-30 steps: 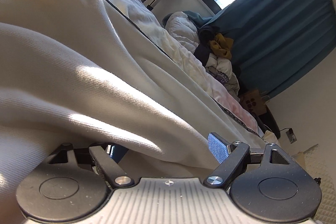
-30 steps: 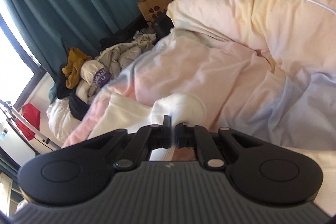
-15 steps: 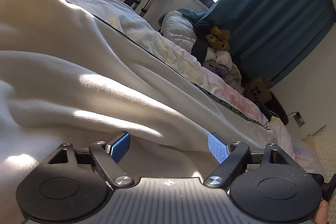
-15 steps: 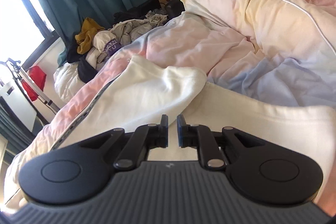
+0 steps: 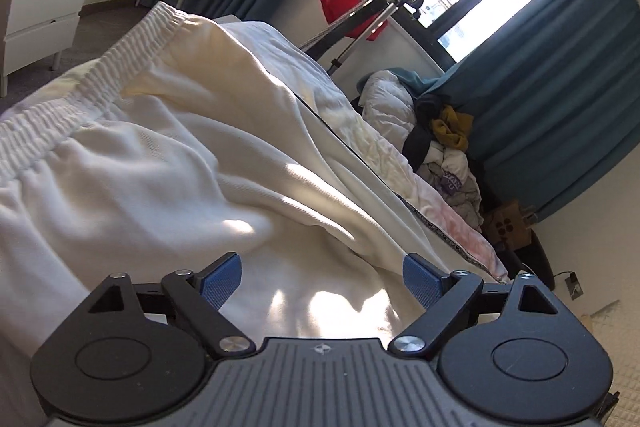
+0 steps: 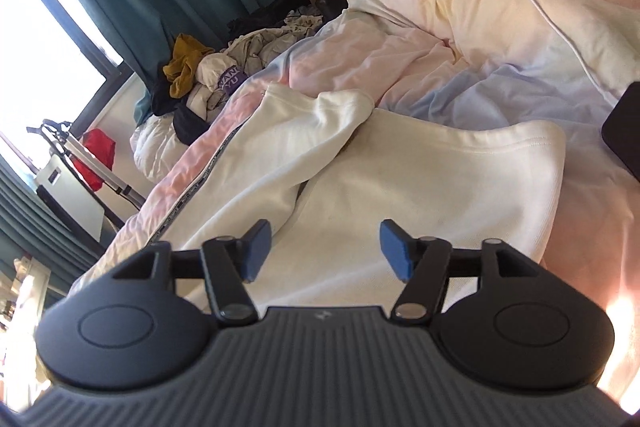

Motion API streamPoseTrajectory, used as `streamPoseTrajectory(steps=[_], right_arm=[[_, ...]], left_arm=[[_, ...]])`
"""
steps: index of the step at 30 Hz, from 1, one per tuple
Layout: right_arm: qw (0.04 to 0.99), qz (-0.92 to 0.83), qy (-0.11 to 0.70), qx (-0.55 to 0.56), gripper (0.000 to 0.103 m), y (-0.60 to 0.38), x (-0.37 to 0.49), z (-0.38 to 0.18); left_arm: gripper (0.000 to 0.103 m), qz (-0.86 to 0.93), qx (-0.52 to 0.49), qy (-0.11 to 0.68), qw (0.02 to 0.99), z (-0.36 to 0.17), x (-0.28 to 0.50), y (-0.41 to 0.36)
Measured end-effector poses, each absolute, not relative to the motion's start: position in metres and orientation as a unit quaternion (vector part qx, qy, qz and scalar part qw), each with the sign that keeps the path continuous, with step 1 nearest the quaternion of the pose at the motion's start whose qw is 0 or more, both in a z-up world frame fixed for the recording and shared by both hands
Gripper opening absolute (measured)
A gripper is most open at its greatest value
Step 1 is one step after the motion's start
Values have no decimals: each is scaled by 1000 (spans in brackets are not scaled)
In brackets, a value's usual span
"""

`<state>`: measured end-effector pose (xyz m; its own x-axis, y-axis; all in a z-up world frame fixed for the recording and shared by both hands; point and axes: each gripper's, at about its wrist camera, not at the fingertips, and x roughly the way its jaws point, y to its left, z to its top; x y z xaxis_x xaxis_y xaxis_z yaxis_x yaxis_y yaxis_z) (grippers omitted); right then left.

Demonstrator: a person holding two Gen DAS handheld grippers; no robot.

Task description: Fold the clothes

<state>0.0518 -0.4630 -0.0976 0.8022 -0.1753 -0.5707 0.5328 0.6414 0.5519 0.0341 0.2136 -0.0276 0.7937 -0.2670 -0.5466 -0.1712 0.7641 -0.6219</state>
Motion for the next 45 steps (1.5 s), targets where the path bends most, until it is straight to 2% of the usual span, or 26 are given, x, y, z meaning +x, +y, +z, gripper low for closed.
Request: streamPoseTrajectory(steps=[2, 4, 12, 18, 24, 27, 31, 33, 34, 36, 38, 39, 40, 42, 43, 45], right_arm=[[870, -207, 230, 383, 75, -468, 45, -98], [866, -212, 221, 396, 80, -473, 38, -98], [822, -283, 214, 444, 80, -501, 10, -111], [764, -381, 175, 490, 80, -527, -21, -126], [720, -381, 178, 552, 80, -546, -32, -152], [703, -372, 194, 574, 80, -550, -27, -165], [700, -371, 196, 578, 80, -556, -16, -176], [713, -365, 193, 566, 77, -560, -5, -179], [721, -361, 196, 558, 73, -563, 1, -180], [727, -362, 211, 544, 61, -566, 15, -185], [732, -364, 226, 530, 40, -568, 28, -190], [730, -374, 236, 521, 33, -568, 32, -190], [730, -381, 243, 512, 21, -567, 35, -190], [739, -384, 236, 500, 14, -565, 34, -185], [744, -386, 226, 496, 7, -563, 31, -180], [756, -383, 196, 494, 7, -561, 21, -171]], left_arm=[[103, -10, -356, 314, 880, -19, 10, 233], [103, 9, -383, 307, 871, -14, -12, 254], [103, 87, -500, 297, 809, -25, -68, 315], [102, 123, -522, 337, 774, -56, -53, 329], [94, 131, -562, 342, 742, -81, -32, 343], [84, 138, -571, 358, 725, -94, -23, 347], [66, 144, -578, 363, 717, -105, -17, 351], [59, 149, -580, 358, 716, -108, -16, 352], [52, 150, -579, 356, 718, -109, -15, 352], [45, 150, -573, 352, 724, -109, -14, 351], [26, 148, -569, 346, 731, -107, -13, 349], [21, 146, -569, 342, 733, -106, -14, 348], [17, 146, -568, 339, 736, -104, -15, 347], [15, 146, -562, 328, 745, -96, -18, 344], [14, 146, -559, 323, 750, -92, -20, 343], [13, 141, -562, 311, 753, -85, -27, 343]])
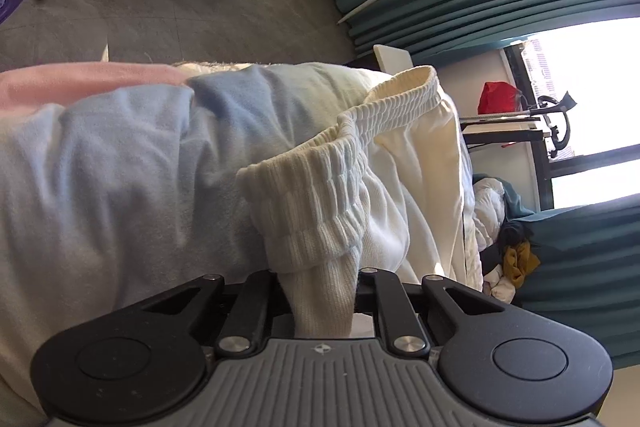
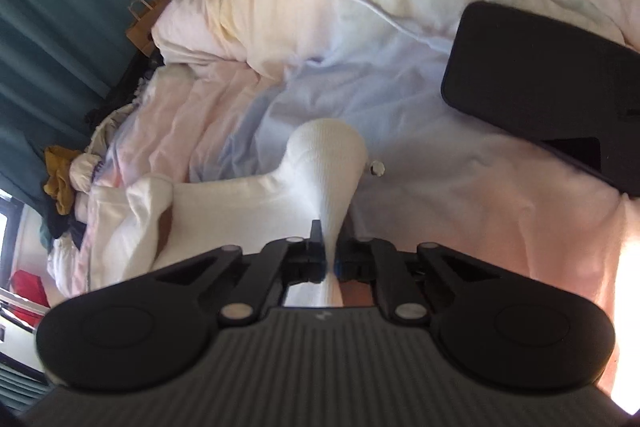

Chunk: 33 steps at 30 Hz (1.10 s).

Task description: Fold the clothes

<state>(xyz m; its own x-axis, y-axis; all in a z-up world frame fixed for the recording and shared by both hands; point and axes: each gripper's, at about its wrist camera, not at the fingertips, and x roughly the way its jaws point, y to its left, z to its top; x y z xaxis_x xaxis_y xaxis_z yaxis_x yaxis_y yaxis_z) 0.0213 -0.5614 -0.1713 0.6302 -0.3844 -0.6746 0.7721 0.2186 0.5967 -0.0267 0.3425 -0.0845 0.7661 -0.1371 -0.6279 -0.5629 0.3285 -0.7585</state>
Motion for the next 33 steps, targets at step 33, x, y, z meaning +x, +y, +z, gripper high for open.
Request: streamPoseTrajectory(steps=[33], right_arm=[[853, -338, 160, 363, 6, -547, 361, -73]], left_arm=[[10, 155, -438, 362, 809, -19, 357, 347]])
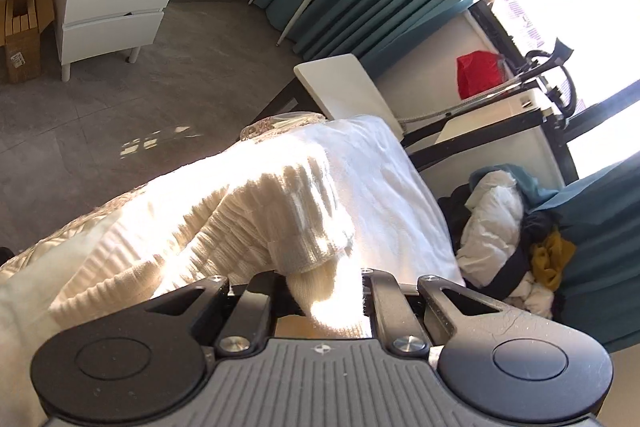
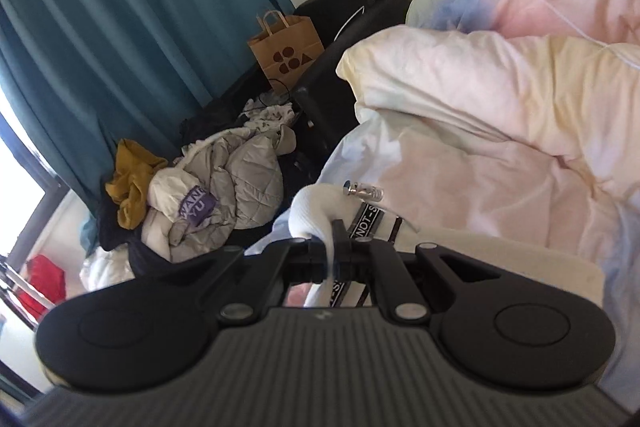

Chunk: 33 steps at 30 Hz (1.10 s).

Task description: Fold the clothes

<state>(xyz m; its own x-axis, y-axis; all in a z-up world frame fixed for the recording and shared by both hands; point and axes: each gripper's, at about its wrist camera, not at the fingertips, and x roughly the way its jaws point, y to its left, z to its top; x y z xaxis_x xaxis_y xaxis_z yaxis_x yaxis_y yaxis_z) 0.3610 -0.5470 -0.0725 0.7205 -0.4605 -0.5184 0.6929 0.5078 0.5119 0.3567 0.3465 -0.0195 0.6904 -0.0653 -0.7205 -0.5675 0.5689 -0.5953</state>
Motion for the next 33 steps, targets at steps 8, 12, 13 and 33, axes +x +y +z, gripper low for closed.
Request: streamPoseTrajectory(steps=[8, 12, 13, 33], right_arm=[[863, -341, 207, 311, 6, -541, 440, -146], [872, -310, 218, 311, 7, -544, 439, -144], [872, -296, 221, 322, 8, -548, 436, -141], [817, -217, 223, 486, 80, -591, 204, -118]], left_arm=[[12, 171, -404, 410, 800, -80, 438, 339], [22, 138, -406, 404, 808, -77, 423, 346], [29, 130, -405, 400, 812, -73, 416, 347], [80, 84, -516, 331, 786, -72, 186, 346]])
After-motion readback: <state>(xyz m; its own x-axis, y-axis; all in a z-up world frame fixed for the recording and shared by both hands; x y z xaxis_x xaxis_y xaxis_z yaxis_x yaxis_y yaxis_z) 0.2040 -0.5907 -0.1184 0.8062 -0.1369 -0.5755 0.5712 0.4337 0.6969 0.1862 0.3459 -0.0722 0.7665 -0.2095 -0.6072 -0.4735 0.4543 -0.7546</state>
